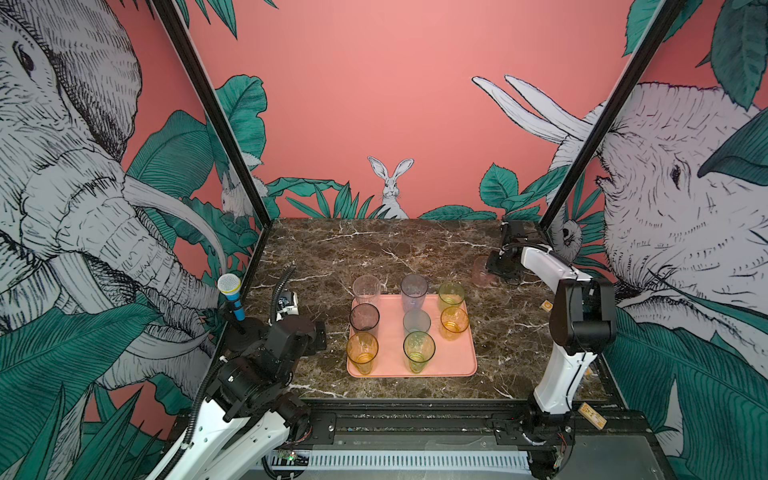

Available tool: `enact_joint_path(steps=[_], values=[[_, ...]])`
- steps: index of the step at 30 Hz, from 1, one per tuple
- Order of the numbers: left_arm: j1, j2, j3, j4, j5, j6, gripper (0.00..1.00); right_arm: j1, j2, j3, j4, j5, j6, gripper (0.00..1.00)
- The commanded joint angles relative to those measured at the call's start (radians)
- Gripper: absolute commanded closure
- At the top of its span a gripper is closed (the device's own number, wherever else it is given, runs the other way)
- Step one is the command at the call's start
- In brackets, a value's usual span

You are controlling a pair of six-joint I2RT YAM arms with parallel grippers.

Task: Place the glasses into the tray
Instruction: 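Lower the right gripper and close it on the pink glass rim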

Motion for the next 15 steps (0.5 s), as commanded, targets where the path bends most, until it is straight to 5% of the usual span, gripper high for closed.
enact_joint_path(steps=[1, 15], values=[[0.002, 0.005, -0.008, 0.003, -0.009, -0.006, 0.01, -0.006, 0.020, 0.024, -0.006, -0.007, 0.008, 0.72], [0.002, 0.011, -0.010, 0.006, -0.011, 0.000, 0.01, -0.009, 0.016, 0.026, -0.004, -0.026, 0.008, 0.89]])
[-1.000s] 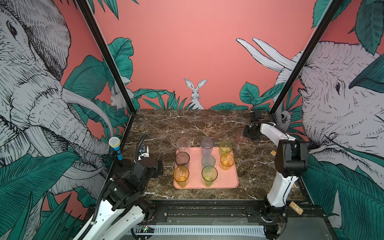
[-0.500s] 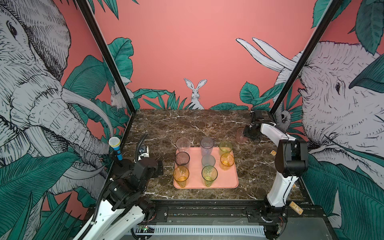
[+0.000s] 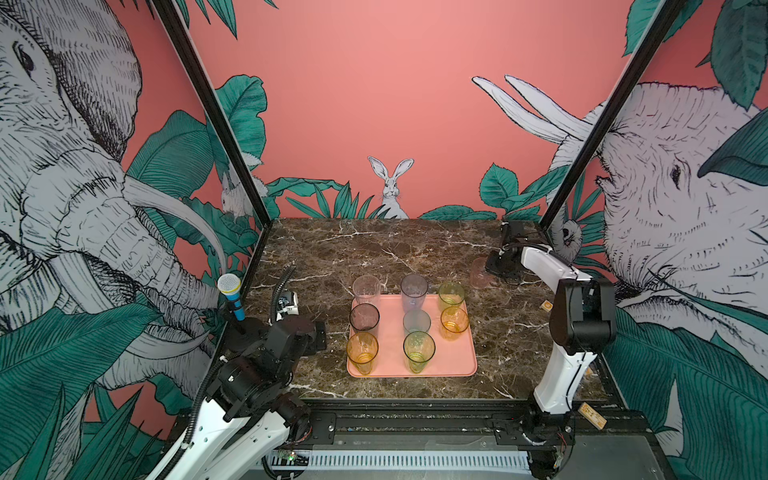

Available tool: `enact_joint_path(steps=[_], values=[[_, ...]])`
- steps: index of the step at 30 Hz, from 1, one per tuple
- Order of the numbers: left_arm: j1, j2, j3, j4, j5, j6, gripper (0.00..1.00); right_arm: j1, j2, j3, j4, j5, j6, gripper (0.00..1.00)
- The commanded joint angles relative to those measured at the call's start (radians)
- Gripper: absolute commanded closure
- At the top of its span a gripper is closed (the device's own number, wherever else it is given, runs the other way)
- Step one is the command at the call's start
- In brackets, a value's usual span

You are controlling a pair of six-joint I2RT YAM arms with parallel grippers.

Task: Place the glasses into the tray
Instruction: 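Lower the right gripper and close it on the pink glass rim, then lift the pink glass with the right gripper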

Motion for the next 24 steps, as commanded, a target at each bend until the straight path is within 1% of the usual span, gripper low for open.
enact_joint_path(steps=[1, 7, 18, 24], values=[[0.002, 0.008, -0.010, 0.006, -0.011, 0.000, 0.01, -0.007, 0.014, 0.026, -0.005, -0.009, 0.004, 0.90], [0.002, 0.010, -0.010, 0.009, -0.013, 0.003, 0.01, -0.007, -0.006, 0.025, -0.018, -0.005, -0.003, 0.96], [0.002, 0.010, -0.010, 0.009, -0.012, 0.006, 0.01, -0.007, -0.088, 0.028, -0.085, 0.021, -0.035, 0.98], [0.002, 0.007, -0.012, 0.010, -0.011, 0.006, 0.01, -0.007, -0.141, 0.024, -0.158, -0.019, -0.057, 0.98]])
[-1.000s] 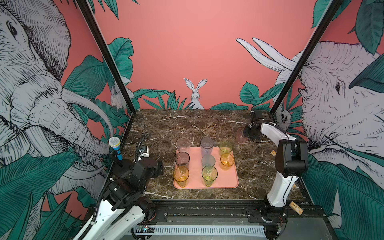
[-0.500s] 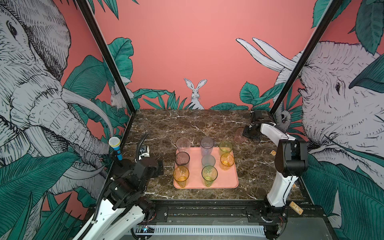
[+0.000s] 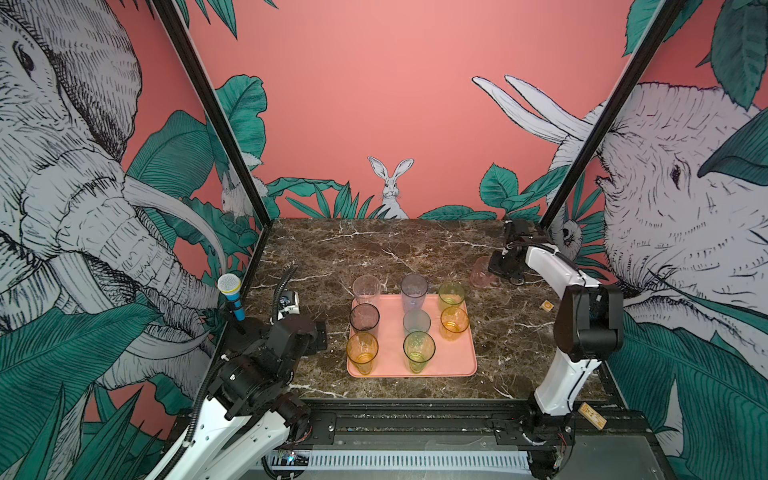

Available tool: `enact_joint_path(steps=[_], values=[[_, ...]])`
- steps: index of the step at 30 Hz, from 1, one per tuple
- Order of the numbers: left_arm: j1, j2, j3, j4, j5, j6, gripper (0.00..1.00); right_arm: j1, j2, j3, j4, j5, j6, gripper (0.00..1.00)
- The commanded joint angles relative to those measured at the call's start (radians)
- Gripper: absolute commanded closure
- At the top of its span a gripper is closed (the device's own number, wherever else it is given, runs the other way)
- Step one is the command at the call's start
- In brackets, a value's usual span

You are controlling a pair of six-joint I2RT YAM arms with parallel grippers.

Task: Place the glasses into the tray
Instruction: 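Lift the pink glass with the right gripper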

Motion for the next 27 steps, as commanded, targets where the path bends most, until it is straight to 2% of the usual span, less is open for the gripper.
enact_joint_path(steps=[1, 11, 27], values=[[0.002, 0.000, -0.011, 0.007, -0.010, 0.000, 0.01, -0.007, -0.067, 0.017, -0.063, -0.028, -0.023, 0.98], [0.003, -0.001, -0.011, 0.006, -0.007, -0.005, 0.01, -0.005, -0.217, -0.039, -0.169, -0.042, -0.057, 0.98], [0.002, -0.012, -0.007, -0.003, -0.008, -0.014, 0.01, 0.043, -0.516, -0.258, -0.280, -0.057, -0.066, 0.97]])
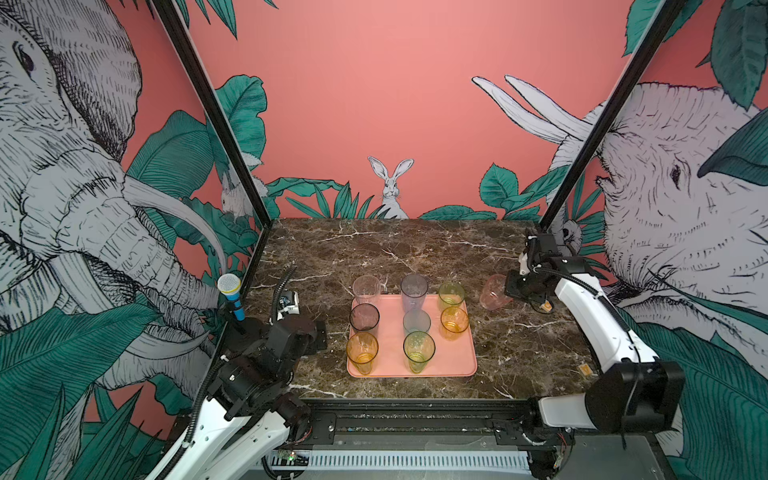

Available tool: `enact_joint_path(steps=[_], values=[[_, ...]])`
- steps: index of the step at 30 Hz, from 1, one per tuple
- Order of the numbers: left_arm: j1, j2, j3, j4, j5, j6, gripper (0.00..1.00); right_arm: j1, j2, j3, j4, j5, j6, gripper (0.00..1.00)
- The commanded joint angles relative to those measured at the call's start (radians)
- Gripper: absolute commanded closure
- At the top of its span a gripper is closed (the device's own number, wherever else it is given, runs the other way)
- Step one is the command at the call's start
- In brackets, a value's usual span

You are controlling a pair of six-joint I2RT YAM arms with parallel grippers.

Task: Place the glasses into the tray
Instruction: 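Lift the pink glass with the right gripper, then carry the pink glass with the right gripper to the tray's nearest corner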

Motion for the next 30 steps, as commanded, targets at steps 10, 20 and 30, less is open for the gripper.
enact_joint_path(steps=[10, 20, 30], values=[[0.002, -0.017, -0.001, -0.018, -0.012, -0.019, 0.01, 0.116, -0.117, -0.058, -0.107, 0.038, 0.002, 0.98], [0.001, -0.016, 0.001, -0.021, -0.017, -0.018, 0.01, 0.219, -0.197, -0.068, -0.206, 0.172, 0.017, 0.98], [0.001, -0.005, 0.003, -0.022, -0.016, -0.016, 0.01, 0.301, -0.280, -0.109, -0.214, 0.186, 0.019, 0.99]])
